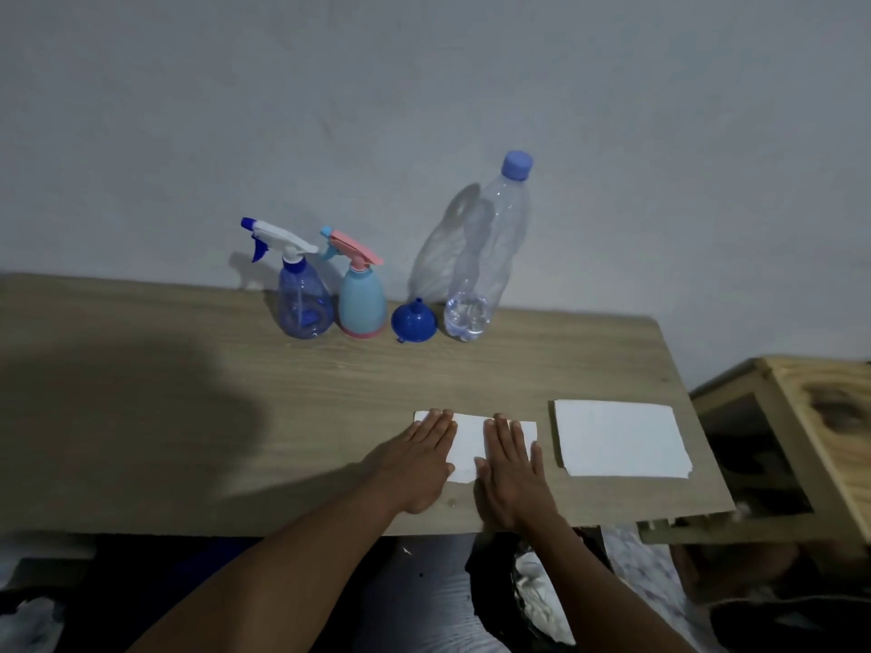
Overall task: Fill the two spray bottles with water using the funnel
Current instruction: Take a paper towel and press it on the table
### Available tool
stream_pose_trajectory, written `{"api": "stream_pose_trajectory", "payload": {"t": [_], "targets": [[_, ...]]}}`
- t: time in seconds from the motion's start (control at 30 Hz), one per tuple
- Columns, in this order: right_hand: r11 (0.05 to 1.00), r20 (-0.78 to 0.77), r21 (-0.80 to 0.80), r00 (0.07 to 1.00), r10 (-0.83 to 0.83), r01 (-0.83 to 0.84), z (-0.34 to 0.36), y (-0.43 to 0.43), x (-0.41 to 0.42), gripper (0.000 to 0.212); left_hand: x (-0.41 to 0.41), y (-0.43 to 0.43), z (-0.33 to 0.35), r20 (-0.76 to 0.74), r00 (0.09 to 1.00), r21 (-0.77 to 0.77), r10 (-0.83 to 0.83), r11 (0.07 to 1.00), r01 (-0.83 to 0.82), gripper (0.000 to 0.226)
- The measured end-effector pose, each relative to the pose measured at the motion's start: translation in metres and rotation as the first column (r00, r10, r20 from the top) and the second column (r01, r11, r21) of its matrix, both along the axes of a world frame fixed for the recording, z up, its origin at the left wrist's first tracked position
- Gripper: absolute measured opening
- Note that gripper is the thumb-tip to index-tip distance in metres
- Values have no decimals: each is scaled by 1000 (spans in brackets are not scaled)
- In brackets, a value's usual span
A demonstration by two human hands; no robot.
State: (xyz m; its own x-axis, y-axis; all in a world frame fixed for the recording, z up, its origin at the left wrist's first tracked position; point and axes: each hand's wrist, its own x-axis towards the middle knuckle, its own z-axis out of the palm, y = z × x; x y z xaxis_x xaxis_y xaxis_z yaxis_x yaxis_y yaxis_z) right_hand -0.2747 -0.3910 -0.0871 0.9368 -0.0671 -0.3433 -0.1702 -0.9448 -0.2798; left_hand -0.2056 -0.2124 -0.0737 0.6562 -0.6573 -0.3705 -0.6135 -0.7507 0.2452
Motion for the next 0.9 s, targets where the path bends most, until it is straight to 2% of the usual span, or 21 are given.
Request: {"api": "stream_pose_trajectory", "payload": {"t": [0.13,0.27,0.37,0.47,0.5,0.6,0.67,0.83,0.9], "targets": [[999,3,-2,999,-51,51,0,8,-28,61,-18,1,3,-6,1000,-16,-27,1000,27,62],[995,-3,-4,995,-99,99,-5,25,-48,62,-38,14,-4,107,992,-48,-62,997,67,61],[994,23,-3,994,-105,105,-11,39,-56,71,-48,27,-11,131,989,-72,-67,994,77,82],[996,52,0,995,-85,85,-13,52,-57,82,-56,43,-14,164,986,-83,-14,996,28,77],[997,51,-5,996,-75,76,-12,57,-56,81,-56,49,-16,191,982,-85,2,996,15,71],[999,51,-34,998,-21,23,-18,74,-53,67,-60,66,-23,134,991,-88,29,996,-17,61],[998,17,-56,999,33,-32,-18,88,-48,64,-60,80,-26,113,993,-90,34,996,-24,60],[983,90,-108,983,159,-149,-15,117,-25,63,-56,113,-23,185,977,-92,106,992,-90,60],[972,59,-87,973,222,-216,-12,129,-14,64,-52,128,-21,201,968,-98,151,986,-134,61]]}}
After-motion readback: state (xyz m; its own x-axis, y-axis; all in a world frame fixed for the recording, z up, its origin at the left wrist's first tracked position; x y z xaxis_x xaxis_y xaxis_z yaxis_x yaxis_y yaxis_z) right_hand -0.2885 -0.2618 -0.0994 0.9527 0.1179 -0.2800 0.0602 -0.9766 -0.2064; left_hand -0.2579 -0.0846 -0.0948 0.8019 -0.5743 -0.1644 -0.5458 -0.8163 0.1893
